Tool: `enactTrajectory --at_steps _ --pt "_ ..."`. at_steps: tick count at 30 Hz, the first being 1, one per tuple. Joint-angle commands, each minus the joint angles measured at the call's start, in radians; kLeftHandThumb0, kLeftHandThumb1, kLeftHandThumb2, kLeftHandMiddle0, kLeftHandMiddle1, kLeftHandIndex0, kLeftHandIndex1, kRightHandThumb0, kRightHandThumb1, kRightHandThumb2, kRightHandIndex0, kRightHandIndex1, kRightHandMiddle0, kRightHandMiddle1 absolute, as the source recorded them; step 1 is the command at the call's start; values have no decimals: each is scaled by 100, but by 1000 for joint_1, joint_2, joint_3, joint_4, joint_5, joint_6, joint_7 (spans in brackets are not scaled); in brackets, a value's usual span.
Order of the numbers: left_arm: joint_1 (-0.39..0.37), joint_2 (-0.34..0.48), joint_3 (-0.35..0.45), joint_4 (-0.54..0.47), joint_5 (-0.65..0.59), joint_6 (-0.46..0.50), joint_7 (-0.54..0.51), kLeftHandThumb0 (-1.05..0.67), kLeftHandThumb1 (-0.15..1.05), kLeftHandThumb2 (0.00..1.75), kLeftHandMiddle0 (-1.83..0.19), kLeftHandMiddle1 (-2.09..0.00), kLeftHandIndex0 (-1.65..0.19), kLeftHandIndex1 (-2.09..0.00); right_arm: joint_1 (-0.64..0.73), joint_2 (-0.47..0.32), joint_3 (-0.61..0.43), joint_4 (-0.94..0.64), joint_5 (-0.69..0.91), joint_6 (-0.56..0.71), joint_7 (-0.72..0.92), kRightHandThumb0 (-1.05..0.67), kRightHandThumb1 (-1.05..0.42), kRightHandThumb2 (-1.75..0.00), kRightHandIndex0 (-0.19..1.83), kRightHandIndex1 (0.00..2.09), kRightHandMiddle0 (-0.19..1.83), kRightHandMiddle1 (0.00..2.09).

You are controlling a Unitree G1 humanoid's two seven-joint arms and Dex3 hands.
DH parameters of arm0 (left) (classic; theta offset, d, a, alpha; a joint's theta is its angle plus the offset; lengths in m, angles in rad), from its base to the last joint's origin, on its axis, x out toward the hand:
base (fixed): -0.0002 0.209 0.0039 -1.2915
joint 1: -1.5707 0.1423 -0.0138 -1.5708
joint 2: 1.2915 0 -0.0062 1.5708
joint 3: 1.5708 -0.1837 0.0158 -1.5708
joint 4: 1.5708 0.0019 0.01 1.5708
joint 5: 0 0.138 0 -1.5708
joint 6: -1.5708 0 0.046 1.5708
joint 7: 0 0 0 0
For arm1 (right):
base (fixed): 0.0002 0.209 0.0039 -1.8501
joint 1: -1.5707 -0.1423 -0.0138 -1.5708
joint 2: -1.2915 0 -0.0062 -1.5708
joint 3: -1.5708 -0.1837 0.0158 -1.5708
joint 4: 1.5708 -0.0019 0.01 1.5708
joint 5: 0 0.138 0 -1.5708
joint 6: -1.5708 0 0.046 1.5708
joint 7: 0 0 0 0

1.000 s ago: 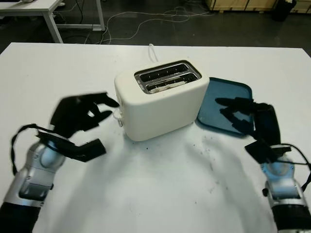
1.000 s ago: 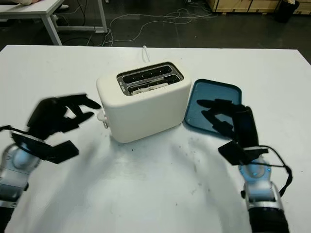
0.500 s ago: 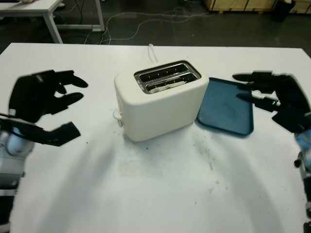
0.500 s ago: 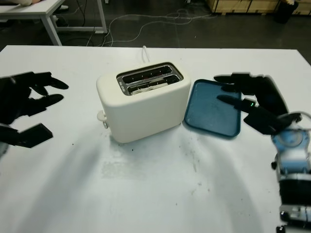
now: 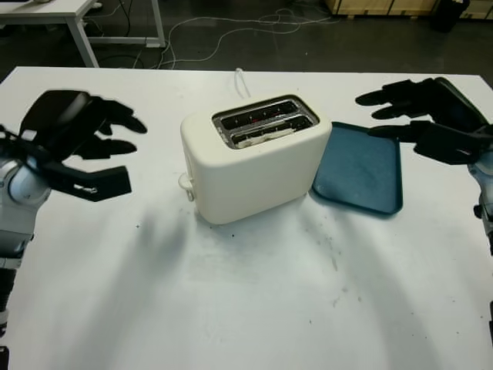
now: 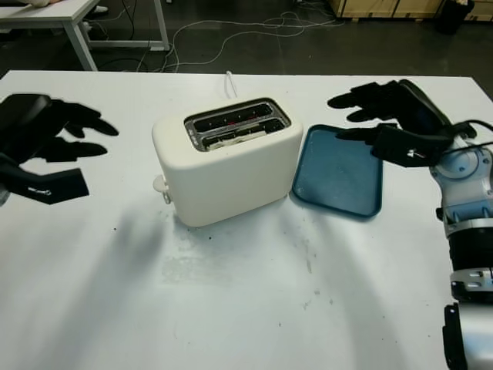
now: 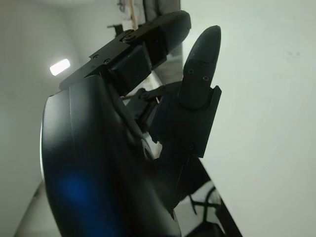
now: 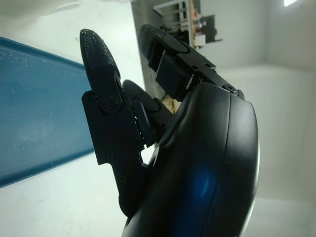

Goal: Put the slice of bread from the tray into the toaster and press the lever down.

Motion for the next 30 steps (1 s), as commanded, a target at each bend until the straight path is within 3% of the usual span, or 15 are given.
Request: enactTrajectory --at_steps 1,30 --pt "-7 -3 -12 2 7 -9 -2 -44 79 0 -86 -90 -107 -15 -12 -20 6 -24 -1 -3 20 -63 -85 -1 93 1 82 0" --pt "6 -23 -4 25 0 -44 35 -42 80 0 -83 -98 -112 -12 33 -35 -4 -91 1 37 41 -59 -85 0 91 0 80 0"
